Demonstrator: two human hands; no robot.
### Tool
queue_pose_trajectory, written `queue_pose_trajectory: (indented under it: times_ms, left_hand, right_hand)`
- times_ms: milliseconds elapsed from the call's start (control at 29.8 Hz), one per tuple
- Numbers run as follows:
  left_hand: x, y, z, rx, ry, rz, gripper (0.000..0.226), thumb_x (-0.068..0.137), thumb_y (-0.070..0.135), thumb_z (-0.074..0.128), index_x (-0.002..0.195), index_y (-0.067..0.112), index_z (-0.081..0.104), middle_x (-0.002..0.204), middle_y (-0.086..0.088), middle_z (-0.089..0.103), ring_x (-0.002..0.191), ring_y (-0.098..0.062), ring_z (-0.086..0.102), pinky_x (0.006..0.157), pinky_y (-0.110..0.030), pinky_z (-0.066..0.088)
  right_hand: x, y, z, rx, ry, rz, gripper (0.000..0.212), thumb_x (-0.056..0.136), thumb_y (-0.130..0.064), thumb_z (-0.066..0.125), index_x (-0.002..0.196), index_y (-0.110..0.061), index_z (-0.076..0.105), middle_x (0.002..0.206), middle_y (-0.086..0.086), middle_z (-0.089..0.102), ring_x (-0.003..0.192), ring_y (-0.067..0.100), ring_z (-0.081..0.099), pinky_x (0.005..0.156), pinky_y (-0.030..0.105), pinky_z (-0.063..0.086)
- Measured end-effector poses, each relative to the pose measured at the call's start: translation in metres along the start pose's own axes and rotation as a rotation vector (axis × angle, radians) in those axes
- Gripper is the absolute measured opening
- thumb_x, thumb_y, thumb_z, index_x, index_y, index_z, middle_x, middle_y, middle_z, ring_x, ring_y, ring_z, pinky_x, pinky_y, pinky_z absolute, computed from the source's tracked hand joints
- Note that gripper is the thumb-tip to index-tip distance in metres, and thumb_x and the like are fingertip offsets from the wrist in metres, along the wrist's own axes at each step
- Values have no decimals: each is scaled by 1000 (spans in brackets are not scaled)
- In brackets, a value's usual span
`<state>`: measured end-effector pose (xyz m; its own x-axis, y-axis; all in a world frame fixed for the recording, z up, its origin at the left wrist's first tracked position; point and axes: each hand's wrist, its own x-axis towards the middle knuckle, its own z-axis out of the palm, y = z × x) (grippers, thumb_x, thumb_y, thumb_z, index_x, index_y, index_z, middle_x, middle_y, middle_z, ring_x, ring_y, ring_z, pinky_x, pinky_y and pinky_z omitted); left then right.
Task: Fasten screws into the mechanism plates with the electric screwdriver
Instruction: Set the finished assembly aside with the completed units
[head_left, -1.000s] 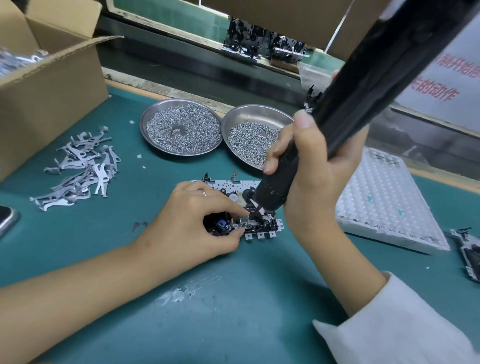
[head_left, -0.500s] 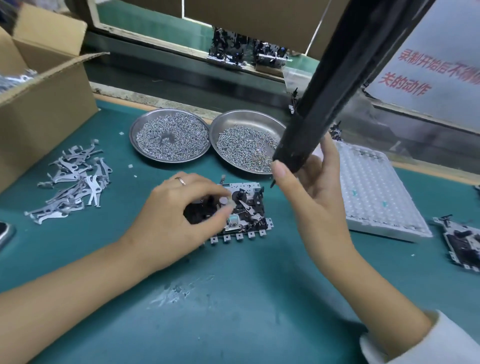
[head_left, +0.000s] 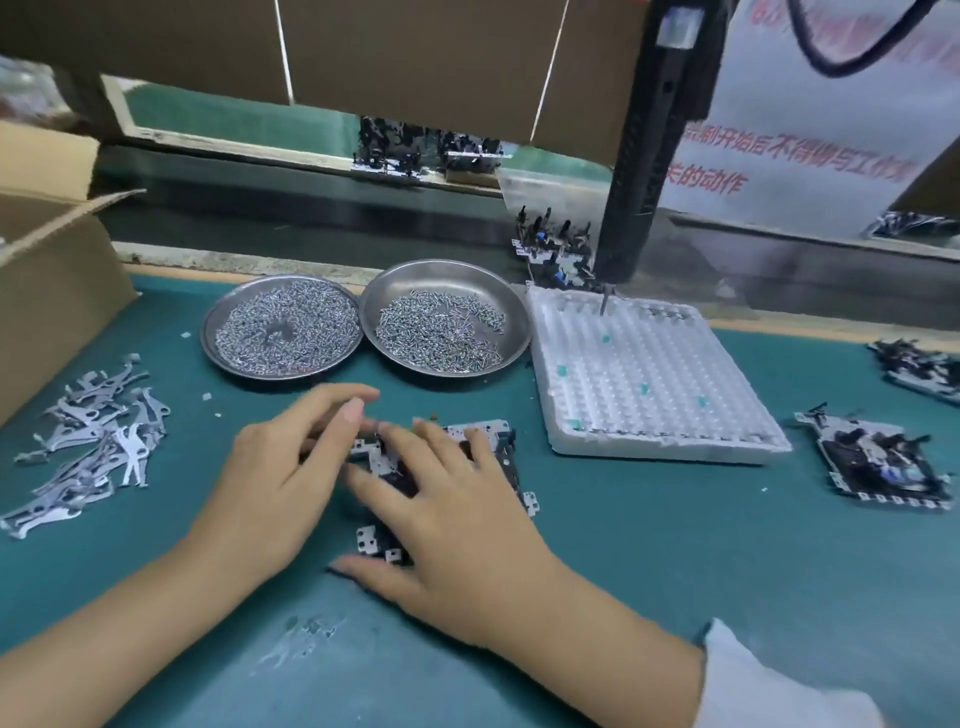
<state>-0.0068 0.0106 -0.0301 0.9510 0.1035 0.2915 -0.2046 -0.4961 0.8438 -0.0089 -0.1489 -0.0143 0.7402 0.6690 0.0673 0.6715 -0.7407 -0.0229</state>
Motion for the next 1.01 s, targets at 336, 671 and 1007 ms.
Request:
queue_pose_trajectory:
  times_ms: [336,671,1007]
  left_hand:
    - [-2,-22,4,-29,-44,133,44,85,71,36,108,43,61,94,21,71,84,5,66,80,-7,44]
    - [16,-70,9,-28,-24,90,51,92,65,39,124,30,58,103,14,70,93,-3,66,80,-30,49]
    - [14,-48,9,-25,2,70,54,85,74,39,115,36,63,100,17,70,91,0,65,81,-30,48]
  right_hand:
    - [-102,39,4,-132,133,132,37,79,-64,52,87,-33,72,126,5,63,103,19,66,86,49,52]
    - [-188,133,-6,-298,211,850,29,61,-1,76,89,-10,77,105,12,71,95,40,67,78,61,50]
    - [-167,183,-20,-318,51,1049,51,87,-6,53,136,-20,50,147,4,41,133,26,36,107,47,27]
